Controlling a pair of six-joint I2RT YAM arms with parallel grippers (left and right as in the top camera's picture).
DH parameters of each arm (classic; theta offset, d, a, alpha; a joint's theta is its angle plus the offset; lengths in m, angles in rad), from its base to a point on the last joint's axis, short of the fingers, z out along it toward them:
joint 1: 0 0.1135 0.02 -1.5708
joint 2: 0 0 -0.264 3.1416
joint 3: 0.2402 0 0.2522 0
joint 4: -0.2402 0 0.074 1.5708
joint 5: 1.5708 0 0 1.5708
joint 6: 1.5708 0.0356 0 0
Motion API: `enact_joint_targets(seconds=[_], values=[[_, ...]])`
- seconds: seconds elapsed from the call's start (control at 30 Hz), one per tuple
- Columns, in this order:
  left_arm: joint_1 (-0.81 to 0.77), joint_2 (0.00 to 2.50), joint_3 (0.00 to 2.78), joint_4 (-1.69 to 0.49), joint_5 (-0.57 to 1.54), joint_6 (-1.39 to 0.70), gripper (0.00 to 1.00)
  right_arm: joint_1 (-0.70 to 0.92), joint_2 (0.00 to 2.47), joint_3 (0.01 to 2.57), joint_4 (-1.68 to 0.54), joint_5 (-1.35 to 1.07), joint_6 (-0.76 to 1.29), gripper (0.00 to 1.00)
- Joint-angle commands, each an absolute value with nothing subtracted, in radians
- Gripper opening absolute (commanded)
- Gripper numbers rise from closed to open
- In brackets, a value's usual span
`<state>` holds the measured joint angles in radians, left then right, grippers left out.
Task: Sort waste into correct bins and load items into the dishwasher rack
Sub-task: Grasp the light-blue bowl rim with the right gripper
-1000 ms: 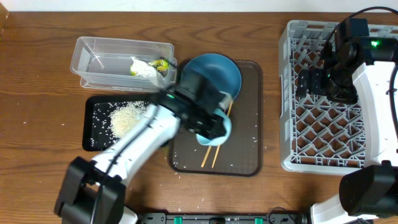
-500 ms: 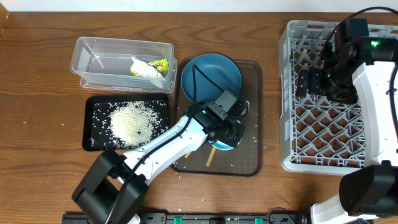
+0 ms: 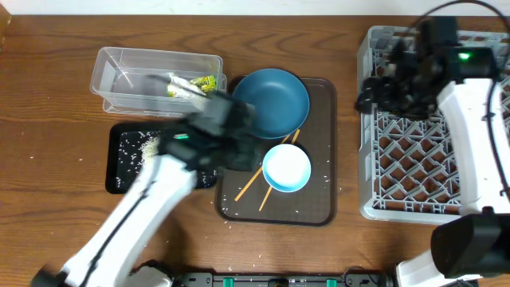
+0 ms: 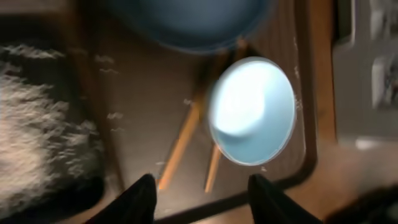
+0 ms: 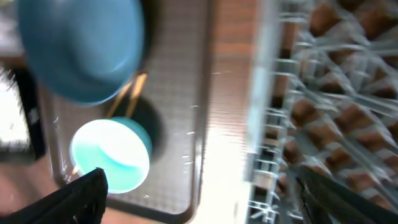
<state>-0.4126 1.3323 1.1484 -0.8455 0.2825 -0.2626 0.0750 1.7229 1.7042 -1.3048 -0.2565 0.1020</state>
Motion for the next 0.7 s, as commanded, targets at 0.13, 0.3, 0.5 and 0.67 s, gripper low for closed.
enact_joint_targets(seconds=[0.13,0.3,0.5,0.67], values=[[-0.123,1.175,1.152,-0.957,0.275,-0.268,0.65,0.258,1.731,1.605,-1.240,-0.262,0.070,0.88],[-0.008,1.163,1.152,-1.005,0.275,-0.268,0.66,0.356,1.740,1.438,-1.123,-0.263,0.075,0.75],[0.015,1.167,1.151,-1.013,0.275,-0.268,0.66,0.443,1.741,1.221,-0.912,-0.258,0.118,0.65],[0.015,1.169,1.151,-1.017,0.276,-0.268,0.66,0.467,1.741,1.098,-0.760,-0.246,0.190,0.48]])
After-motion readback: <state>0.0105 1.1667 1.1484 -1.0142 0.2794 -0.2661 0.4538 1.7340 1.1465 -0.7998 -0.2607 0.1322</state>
